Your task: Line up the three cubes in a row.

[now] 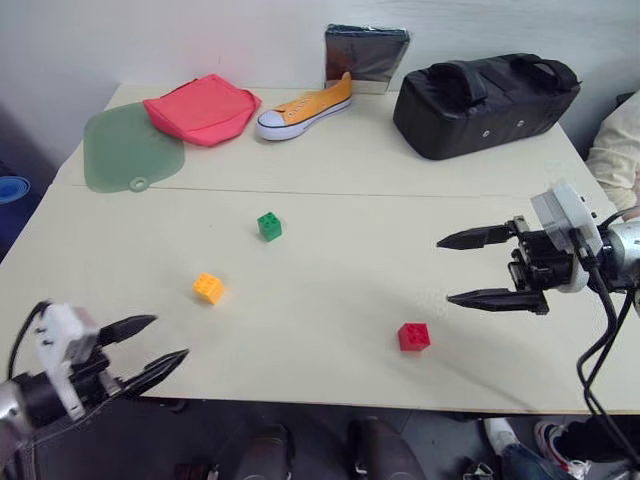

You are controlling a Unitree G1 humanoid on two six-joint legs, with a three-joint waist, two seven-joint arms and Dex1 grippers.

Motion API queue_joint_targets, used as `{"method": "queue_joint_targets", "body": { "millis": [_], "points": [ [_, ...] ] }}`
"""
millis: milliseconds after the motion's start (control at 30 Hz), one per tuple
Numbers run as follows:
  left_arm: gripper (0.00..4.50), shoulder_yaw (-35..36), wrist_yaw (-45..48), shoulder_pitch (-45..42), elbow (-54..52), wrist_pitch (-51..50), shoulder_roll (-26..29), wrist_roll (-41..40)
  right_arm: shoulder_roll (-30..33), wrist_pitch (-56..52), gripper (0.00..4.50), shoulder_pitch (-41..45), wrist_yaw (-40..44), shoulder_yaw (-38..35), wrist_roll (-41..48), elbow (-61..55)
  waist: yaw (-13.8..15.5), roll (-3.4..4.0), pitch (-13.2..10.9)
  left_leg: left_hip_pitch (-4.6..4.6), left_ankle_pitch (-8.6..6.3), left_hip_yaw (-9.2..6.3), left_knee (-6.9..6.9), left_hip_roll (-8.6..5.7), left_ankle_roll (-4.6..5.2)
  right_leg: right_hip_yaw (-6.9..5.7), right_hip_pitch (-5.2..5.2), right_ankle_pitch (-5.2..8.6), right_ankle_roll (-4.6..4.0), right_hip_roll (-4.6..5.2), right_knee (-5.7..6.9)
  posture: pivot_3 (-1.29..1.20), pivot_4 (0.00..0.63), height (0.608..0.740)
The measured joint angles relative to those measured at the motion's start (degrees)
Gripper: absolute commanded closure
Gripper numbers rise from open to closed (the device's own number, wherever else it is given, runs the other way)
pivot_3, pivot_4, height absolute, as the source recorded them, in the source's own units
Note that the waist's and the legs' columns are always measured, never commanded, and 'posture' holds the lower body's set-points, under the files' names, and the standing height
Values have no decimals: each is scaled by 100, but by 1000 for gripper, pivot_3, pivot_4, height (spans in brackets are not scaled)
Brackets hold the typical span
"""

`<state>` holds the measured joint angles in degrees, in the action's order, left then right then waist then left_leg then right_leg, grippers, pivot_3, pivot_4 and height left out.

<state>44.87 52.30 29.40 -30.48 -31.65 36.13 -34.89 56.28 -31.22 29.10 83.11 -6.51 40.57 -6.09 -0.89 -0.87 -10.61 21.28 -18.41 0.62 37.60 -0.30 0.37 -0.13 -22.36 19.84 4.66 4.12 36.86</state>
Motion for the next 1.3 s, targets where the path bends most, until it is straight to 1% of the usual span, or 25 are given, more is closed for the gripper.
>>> {"method": "queue_joint_targets", "body": {
  "millis": [100, 200, 267, 333, 433, 500, 567, 667, 767, 833, 933, 1133, 1300],
  "points": [
    [0, 216, -16, 94, 78, 261, -2, 37, -77, -24, 33, 169, 9, 113, -17, 107, 67, 0, 0, 0, -1, -3, -1, 0, -1, -5, 0, 2, -4, 1, -2, 0, 150, 740],
    [0, 239, -113, -144, 204, 227, 169, -53, -142, -28, 33, 185, 26, 182, -59, 192, 85, 0, 0, 4, -1, -5, -2, 0, -1, -7, -1, 2, -4, 2, -3, 0, 150, 740],
    [0, 190, -221, -540, 194, 30, 467, -222, -174, -43, 33, 242, -3, 174, -61, 194, 82, 0, 0, 4, -1, -7, -2, 0, -2, -10, -1, 2, -5, 3, -1, 0, 150, 740],
    [0, 0, -339, -1114, 169, -284, 980, -419, -190, -99, 33, 306, -51, 151, -55, 158, 74, 0, 0, 4, 1, -11, -3, 0, -3, -13, -1, 2, -5, 3, 1, 0, 150, 740],
    [0, -582, -405, -1895, 139, -755, 1714, -584, -212, -151, 33, 217, -151, 108, -33, 10, 57, 1, 0, 4, 2, -10, -14, -3, -6, -12, -3, 1, -5, 4, -2, 0, 150, 740],
    [0, -1429, -485, -2809, 201, -1121, 2194, -584, -273, -194, 33, 92, -286, 62, -7, -187, 57, 1, 0, 9, 5, -9, -21, -4, -12, -13, -11, 1, -5, 3, -2, 0, 150, 740],
    [0, -2212, -615, -3731, 328, -1400, 2403, -507, -303, -252, 33, -22, -422, -14, 43, -382, 61, 2, 0, 9, 9, -9, -27, -4, -17, -14, -12, 1, -5, 3, -2, 0, 150, 740],
    [0, -3440, -968, -5334, 1063, -1756, 2210, -71, -399, -275, 33, -156, -704, -127, 116, -635, 66, 1, 0, 11, 26, -9, -22, -5, -47, -16, -14, 0, -3, -6, 6, 0, 150, 740],
    [0, -4335, -1219, -6410, 1967, -1969, 1830, 482, -460, -284, 33, -254, -966, -212, 151, -840, 52, 1, -1, 14, 32, 0, -10, -5, -48, -8, -19, -1, 0, -16, 18, 0, 150, 740],
    [0, -4725, -1273, -6855, 2515, -1963, 1596, 828, -507, -283, 33, -313, -1112, -259, 157, -959, 50, 0, -1, 20, 33, 2, 0, -3, -47, -4, -24, -2, 2, -21, 28, 0, 150, 740],
    [0, -5295, -1153, -7414, 3378, -1630, 1247, 1358, -517, -284, 33, -421, -1264, -297, 164, -1058, 81, 0, -1, 32, 32, 1, 25, -2, -46, -5, -26, -3, 4, -23, 51, 0, 150, 740],
    [0, -5840, -857, -8061, 4795, -674, 572, 2162, -548, -337, 33, -494, -1489, -311, 342, -1292, 85, -5, -4, 43, 30, -1, 51, -2, -41, -3, -26, -9, 16, -22, 54, 0, 150, 740],
    [0, -5971, -757, -8599, 6058, 108, -42, 2713, -557, -398, 33, -500, -1667, -322, 410, -1367, 82, -9, -6, 49, 30, -2, 51, -3, -41, -6, -31, -10, 17, -23, 55, 0, 150, 740]
  ]
}}
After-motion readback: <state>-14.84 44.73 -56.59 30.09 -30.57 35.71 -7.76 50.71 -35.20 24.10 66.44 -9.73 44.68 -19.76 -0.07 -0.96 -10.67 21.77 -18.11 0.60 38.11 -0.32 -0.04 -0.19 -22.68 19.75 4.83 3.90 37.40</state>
